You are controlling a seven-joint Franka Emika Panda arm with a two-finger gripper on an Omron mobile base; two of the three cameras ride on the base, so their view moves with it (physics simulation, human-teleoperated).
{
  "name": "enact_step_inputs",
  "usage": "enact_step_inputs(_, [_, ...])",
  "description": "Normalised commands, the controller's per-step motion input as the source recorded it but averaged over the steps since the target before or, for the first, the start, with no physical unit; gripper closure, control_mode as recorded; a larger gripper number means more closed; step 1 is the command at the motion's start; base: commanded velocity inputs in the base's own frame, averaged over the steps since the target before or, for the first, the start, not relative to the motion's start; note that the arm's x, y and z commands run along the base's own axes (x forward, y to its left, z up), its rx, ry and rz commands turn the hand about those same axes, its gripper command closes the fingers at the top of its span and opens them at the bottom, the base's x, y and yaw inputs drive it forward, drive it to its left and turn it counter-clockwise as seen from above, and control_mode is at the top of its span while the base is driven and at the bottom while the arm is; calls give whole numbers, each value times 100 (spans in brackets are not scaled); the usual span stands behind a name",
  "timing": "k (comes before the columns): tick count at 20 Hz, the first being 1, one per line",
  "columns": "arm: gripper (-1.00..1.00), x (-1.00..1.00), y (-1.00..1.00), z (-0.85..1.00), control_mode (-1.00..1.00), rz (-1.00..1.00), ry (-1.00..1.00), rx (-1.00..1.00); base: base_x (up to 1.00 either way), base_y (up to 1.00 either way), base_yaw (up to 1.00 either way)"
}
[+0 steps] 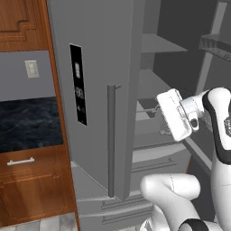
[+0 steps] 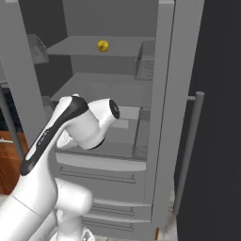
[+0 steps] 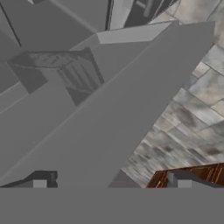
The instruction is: Retrieve a lemon from the fridge and place it on the cutting board with the fish.
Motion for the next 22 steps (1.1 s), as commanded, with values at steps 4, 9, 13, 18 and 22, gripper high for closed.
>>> enact_step_inputs(4, [-100,36,33,0,-100,3,-4,1,0,0,0])
enact_step_inputs(9, [-100,10,44,0,-100,0,0,0,0,0,0])
enact_step_inputs(13, [-100,1,45,0,-100,0,0,0,0,0,0])
enact_step_inputs(18, [-100,16,36,0,-100,0,0,0,0,0,0])
enact_step_inputs(22, [-100,17,34,0,-100,0,0,0,0,0,0])
